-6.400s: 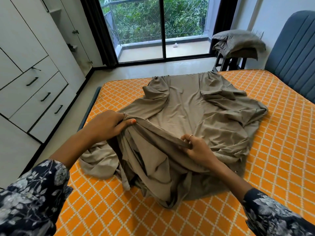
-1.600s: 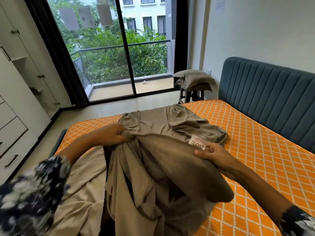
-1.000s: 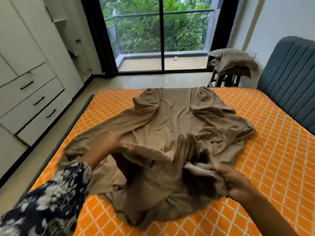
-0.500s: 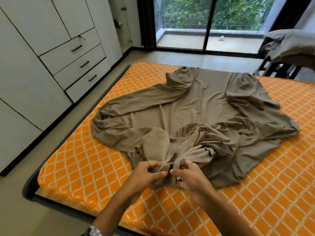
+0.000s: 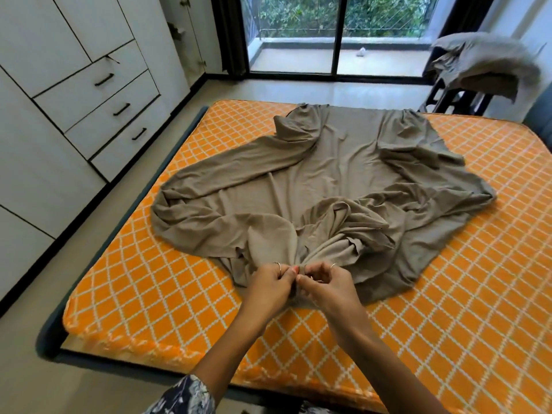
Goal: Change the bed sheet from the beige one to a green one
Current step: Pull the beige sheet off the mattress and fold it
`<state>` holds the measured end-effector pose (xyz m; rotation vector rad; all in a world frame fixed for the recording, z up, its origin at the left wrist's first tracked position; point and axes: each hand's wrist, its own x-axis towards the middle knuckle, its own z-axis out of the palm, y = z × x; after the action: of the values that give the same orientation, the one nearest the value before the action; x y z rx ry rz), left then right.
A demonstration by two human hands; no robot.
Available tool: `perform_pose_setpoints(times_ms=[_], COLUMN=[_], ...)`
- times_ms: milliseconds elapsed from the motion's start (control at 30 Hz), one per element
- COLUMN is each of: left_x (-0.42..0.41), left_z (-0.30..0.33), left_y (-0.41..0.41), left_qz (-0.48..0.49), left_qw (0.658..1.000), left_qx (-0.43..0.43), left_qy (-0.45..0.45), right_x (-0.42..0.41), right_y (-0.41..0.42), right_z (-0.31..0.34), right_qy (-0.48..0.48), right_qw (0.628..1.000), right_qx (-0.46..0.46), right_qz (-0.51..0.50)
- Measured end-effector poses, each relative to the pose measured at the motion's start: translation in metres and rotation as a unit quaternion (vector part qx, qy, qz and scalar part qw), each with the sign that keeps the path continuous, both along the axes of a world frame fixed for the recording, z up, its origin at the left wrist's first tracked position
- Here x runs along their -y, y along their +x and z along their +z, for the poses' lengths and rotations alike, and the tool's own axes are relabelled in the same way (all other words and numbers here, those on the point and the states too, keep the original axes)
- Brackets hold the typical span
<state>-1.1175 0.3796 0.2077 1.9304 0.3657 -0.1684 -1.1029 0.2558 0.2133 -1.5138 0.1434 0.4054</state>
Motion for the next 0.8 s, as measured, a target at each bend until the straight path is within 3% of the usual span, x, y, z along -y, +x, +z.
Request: perform_pose_setpoints(times_ms=[133,233,367,467,667,733,800], left_x=[-0.003,-0.007,-0.013,-0.006,-0.006,-0.006,-0.005], left_z=[0.007,0.008,0.006,0.008,0.006,0.006,0.01], left_y=[-0.002,-0.005,-0.006,-0.006,-0.001,0.002,0.005], left_qz=[-0.043,-0.129,-0.17,-0.162,-0.146,-0.141,-0.13], left_qw=[0.994,0.986,0.982,0.98,0.975,0.977,0.979], left_qx=[-0.028,-0.004,0.045,0.115,0.158,0.155,0.153], left_qy=[-0.098,-0.109,-0.073,-0.013,0.055,0.045,0.037], right_x=[-0.002,-0.002,0.004,0.009,0.012,0.018,0.024], right_y=[-0.008,-0.003,0.007,0.011,0.013,0.02,0.03], right_z=[0.006,0.01,0.012,0.013,0.003,-0.001,-0.01], right_qy=[0.054,0.117,0.259,0.286,0.263,0.182,0.007], right_qw=[0.998,0.983,0.926,0.912,0.938,0.973,1.0], right_qx=[-0.03,-0.11,-0.233,-0.248,-0.188,-0.118,0.0], right_qz=[-0.026,-0.084,-0.148,-0.158,-0.121,-0.081,-0.011])
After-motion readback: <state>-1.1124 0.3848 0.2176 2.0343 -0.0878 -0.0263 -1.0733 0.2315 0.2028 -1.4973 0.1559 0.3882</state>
